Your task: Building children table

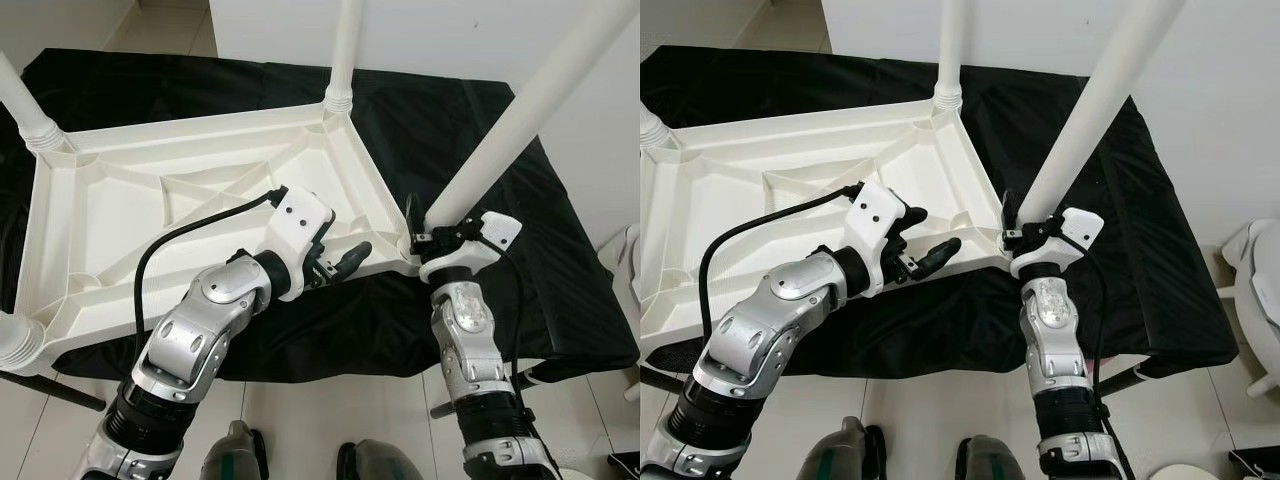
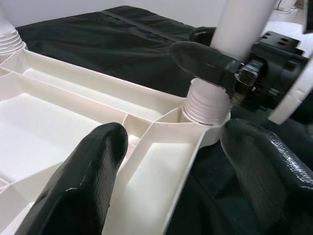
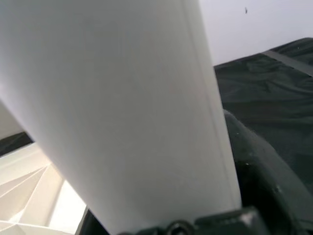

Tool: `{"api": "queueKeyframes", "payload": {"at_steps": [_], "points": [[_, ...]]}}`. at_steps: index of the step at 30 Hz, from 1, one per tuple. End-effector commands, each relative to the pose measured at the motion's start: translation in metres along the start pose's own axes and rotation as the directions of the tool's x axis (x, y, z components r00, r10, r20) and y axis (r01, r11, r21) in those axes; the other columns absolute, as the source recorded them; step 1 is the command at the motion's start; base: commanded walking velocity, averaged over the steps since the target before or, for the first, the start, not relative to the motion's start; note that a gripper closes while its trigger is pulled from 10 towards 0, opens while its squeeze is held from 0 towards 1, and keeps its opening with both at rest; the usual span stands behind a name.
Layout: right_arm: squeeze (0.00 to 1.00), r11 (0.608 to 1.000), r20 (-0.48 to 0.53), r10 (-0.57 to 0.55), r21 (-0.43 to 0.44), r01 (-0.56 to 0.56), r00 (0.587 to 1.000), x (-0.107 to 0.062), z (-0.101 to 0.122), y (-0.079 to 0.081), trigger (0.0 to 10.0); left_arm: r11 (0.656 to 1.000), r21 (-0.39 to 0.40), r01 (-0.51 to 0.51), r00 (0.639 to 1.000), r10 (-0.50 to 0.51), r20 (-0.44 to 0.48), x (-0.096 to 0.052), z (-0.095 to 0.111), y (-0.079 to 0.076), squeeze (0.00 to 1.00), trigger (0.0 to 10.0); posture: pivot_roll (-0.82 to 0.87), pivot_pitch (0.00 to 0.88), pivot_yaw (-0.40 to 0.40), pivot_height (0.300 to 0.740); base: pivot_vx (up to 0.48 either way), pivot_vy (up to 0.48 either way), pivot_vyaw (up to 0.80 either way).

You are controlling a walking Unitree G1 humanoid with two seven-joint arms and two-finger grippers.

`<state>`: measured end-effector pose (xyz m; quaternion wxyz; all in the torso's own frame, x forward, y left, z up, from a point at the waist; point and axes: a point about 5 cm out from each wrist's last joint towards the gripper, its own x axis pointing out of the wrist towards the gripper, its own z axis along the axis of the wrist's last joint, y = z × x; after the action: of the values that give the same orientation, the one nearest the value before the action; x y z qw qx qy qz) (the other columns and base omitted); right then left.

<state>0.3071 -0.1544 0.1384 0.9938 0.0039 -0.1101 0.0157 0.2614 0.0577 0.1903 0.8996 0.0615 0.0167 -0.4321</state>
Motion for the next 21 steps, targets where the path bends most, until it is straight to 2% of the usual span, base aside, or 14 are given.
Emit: {"api": "queueKeyframes", "payload": {"at_steps": [1,3,10,21], "points": [[0.00,0.998,-0.237,-0.067,-0.030,0.061,0.969,-0.016,-0.040,-0.019,10.0,1.000,0.000,0.022,1.000,-0.022,-0.007,-0.001,0.000,-0.004,0.00,10.0,-0.12,0.086,0.008,0.740,0.000,0.000,0.00],[0.00,0.998,-0.278,-0.062,-0.046,0.051,0.959,-0.006,-0.038,-0.020,10.0,1.000,-0.001,0.024,1.000,-0.024,-0.006,0.000,0.000,-0.004,0.00,10.0,-0.12,0.088,0.009,0.740,0.000,0.000,0.00],[0.00,0.999,-0.312,-0.033,-0.044,0.020,0.950,0.006,-0.033,-0.020,10.0,1.000,0.001,0.025,1.000,-0.025,-0.007,0.000,0.000,-0.004,0.00,10.0,-0.13,0.091,0.009,0.740,0.000,0.000,0.00],[0.00,0.998,-0.377,-0.020,-0.056,-0.001,0.926,-0.004,-0.045,-0.017,10.0,1.000,-0.005,0.020,1.000,-0.020,-0.008,-0.001,-0.001,-0.004,0.00,10.0,-0.12,0.100,0.007,0.740,0.000,0.000,0.00]]}}
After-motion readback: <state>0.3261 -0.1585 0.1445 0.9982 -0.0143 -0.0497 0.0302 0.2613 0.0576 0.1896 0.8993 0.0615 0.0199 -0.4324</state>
